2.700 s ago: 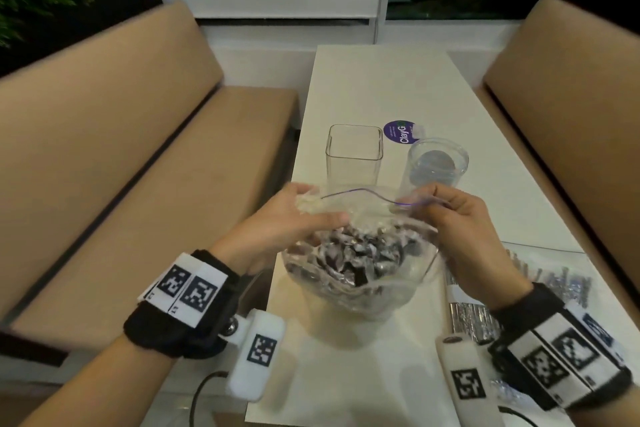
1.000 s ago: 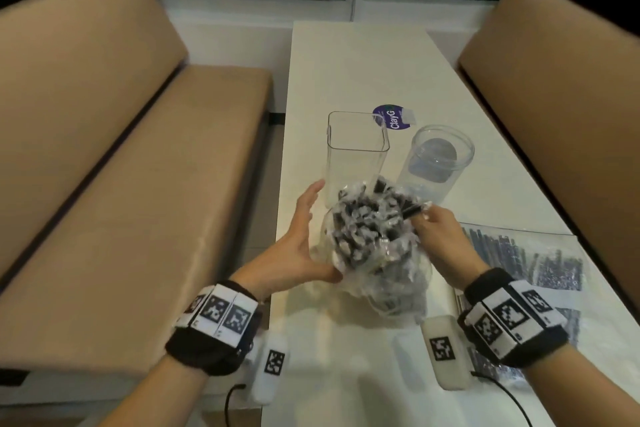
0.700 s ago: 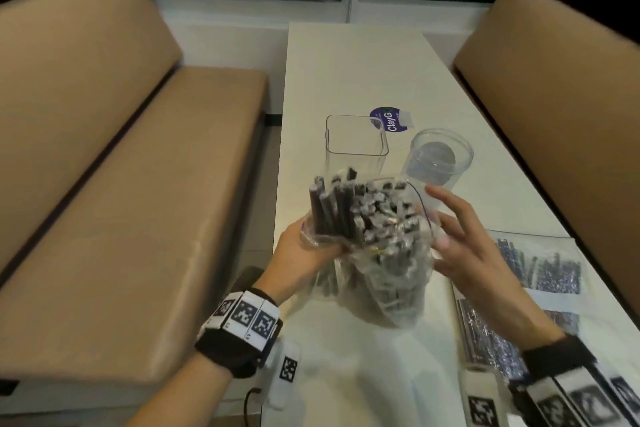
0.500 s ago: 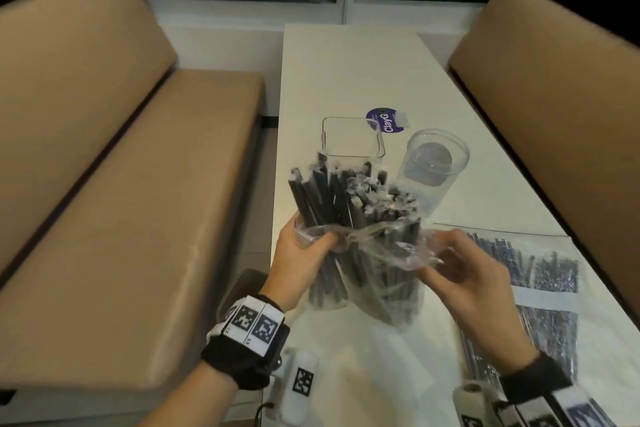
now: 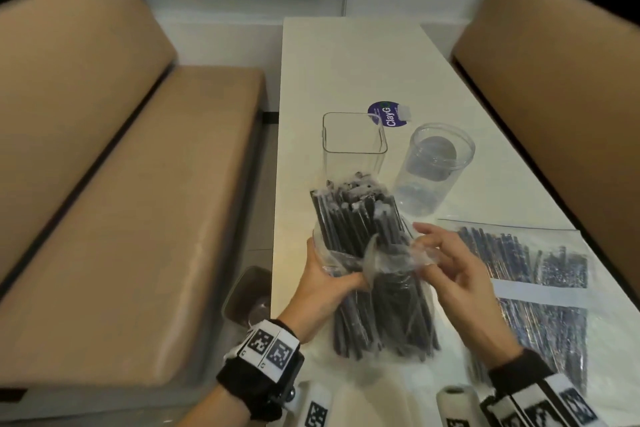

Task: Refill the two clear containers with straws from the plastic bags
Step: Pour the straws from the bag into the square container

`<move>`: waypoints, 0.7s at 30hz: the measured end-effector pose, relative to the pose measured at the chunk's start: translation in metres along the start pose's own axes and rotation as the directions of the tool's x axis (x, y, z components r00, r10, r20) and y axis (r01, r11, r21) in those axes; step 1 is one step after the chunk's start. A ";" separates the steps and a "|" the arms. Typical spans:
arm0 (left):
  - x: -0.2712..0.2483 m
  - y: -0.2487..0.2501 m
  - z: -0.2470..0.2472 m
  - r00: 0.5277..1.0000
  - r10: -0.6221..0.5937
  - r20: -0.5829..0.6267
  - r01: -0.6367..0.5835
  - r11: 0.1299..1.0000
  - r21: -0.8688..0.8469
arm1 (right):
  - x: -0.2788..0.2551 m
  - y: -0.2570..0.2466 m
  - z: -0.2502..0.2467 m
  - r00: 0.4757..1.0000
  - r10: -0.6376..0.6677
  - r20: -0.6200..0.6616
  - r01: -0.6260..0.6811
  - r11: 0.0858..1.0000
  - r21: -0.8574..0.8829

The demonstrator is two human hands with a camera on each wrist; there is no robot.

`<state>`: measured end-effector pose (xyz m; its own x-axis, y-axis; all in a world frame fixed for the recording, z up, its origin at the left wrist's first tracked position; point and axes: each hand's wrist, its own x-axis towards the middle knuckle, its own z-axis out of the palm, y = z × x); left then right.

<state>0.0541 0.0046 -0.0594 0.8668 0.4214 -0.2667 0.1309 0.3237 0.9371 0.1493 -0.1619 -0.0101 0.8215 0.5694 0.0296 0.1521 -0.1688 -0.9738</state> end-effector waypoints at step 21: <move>0.002 0.046 0.027 0.986 -0.065 -0.154 0.048 0.992 -0.113 | 0.043 -0.020 -0.048 0.997 0.035 0.064 -0.027 0.992 -0.119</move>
<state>0.0749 -0.0020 -0.0106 0.7719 0.5247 -0.3589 0.1173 0.4373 0.8916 0.2083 -0.1729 0.0213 0.7893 0.6137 -0.0191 0.1942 -0.2792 -0.9404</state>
